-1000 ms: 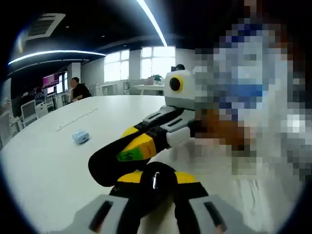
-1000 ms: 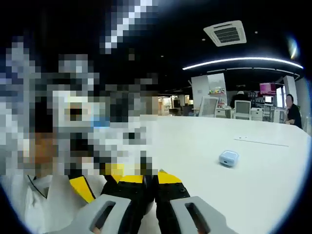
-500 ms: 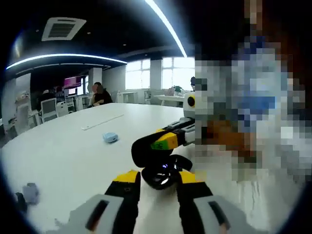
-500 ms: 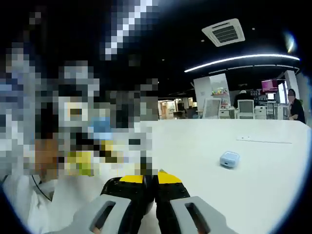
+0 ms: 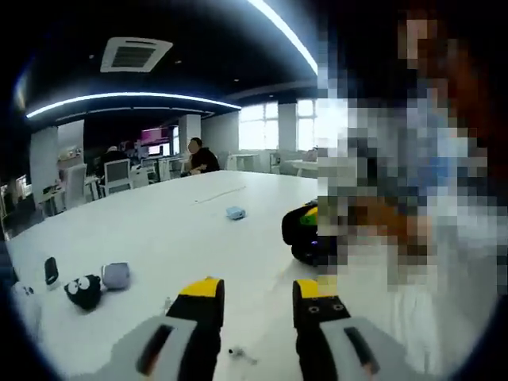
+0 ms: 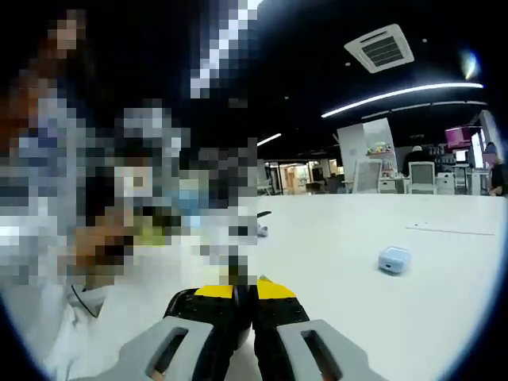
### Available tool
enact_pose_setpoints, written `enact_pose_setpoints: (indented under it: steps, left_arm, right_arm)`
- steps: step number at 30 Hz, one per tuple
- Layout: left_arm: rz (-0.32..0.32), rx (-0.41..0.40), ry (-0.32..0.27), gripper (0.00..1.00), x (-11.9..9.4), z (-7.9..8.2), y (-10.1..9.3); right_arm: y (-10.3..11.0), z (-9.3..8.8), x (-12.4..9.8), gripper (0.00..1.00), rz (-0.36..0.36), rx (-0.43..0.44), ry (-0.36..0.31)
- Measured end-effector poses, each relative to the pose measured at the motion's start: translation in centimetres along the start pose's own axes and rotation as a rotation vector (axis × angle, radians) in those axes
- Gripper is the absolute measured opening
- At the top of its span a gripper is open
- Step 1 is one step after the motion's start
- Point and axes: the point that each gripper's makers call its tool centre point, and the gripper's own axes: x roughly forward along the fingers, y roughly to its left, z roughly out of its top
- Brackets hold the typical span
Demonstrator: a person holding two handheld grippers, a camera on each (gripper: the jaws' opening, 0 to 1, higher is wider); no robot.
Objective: Pick up the earbuds from the table and place the earbuds into the earbud case
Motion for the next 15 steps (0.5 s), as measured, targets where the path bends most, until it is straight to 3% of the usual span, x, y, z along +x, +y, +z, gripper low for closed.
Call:
enact_pose_setpoints:
  steps: [7, 12, 15]
  left_arm:
    - [0.174, 0.02, 0.097, 0.38, -2.5, -2.9, 5.9]
    - [0.202, -0.005, 0.119, 0.39, -2.4, -4.6, 8.2]
    - [0.192, -0.065, 0.118, 0.42, -1.8, -5.7, 9.5]
  right_arm:
    - [0.4, -0.3, 0.0, 0.06, 0.027, -0.003, 0.01]
    - [0.5, -0.4, 0.1, 0.06, 0.032, -0.008, 0.012]
    - [0.6, -0.4, 0.1, 0.06, 0.039, -0.01, 0.013]
